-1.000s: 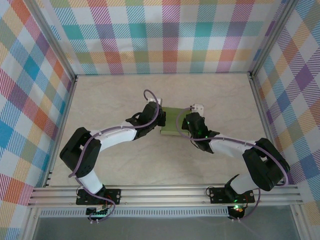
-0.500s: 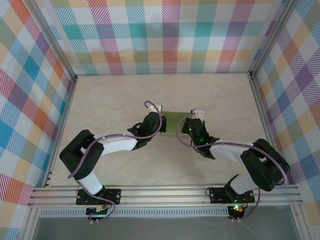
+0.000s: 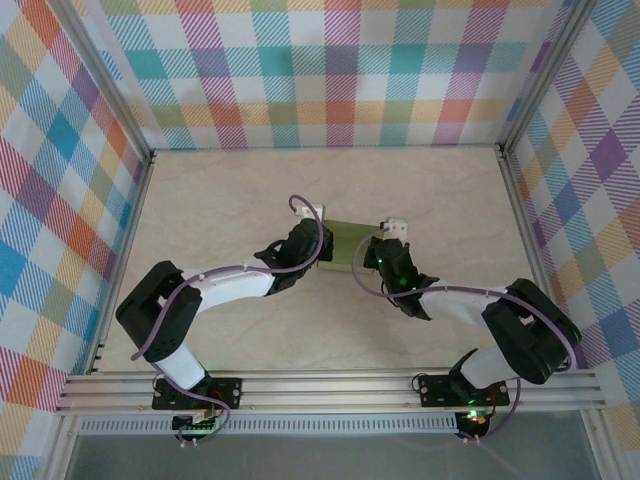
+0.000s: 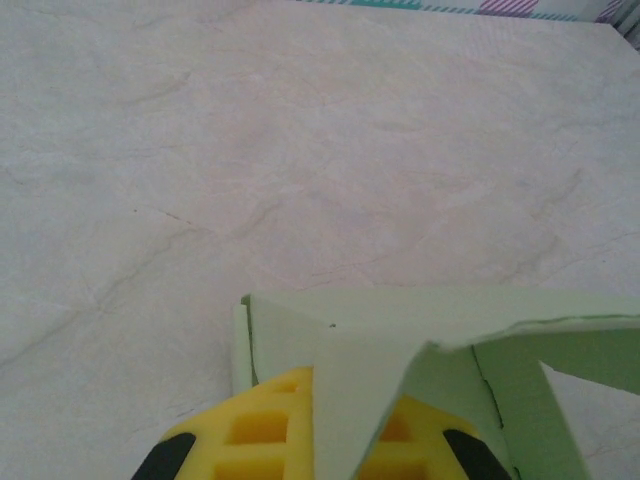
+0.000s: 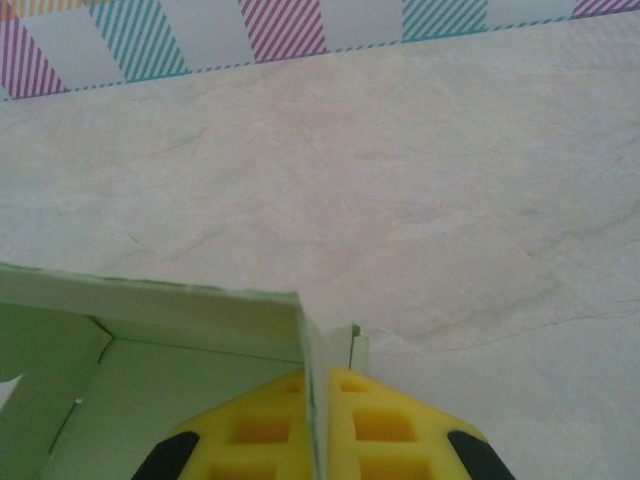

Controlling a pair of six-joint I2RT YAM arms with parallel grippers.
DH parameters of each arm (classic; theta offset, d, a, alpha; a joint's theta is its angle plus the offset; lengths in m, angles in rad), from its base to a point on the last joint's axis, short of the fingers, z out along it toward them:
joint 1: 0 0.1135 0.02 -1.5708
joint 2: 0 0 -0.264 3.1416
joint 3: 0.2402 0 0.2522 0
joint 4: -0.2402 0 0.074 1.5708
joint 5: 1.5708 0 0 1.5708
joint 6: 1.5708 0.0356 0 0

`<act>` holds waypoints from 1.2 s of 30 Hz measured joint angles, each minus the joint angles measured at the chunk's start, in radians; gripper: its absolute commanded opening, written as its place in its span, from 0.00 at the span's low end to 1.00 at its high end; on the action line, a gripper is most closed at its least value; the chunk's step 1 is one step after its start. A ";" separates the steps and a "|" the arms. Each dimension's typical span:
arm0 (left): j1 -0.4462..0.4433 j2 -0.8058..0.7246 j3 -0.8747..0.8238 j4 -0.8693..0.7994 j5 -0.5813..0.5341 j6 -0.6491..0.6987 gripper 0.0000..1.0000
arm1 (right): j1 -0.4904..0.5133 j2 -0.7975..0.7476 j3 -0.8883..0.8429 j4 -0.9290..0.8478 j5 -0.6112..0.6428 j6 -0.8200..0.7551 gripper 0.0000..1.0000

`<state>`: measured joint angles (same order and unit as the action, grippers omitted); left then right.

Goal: Fold the paper box

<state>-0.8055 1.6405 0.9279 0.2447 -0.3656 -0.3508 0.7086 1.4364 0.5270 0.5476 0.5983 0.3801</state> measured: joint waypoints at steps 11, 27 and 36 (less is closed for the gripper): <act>-0.020 0.013 -0.149 0.203 0.004 0.020 0.00 | 0.016 0.019 -0.045 0.045 -0.007 0.005 0.00; -0.041 0.044 -0.182 0.245 0.005 0.039 0.00 | 0.039 -0.106 -0.078 0.018 -0.085 -0.025 0.73; -0.044 0.066 -0.182 0.258 0.005 0.056 0.00 | 0.037 -0.417 -0.078 -0.186 -0.125 -0.079 0.86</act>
<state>-0.8494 1.7061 0.7464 0.5026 -0.3611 -0.2943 0.7460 1.0191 0.4488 0.3614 0.4736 0.3012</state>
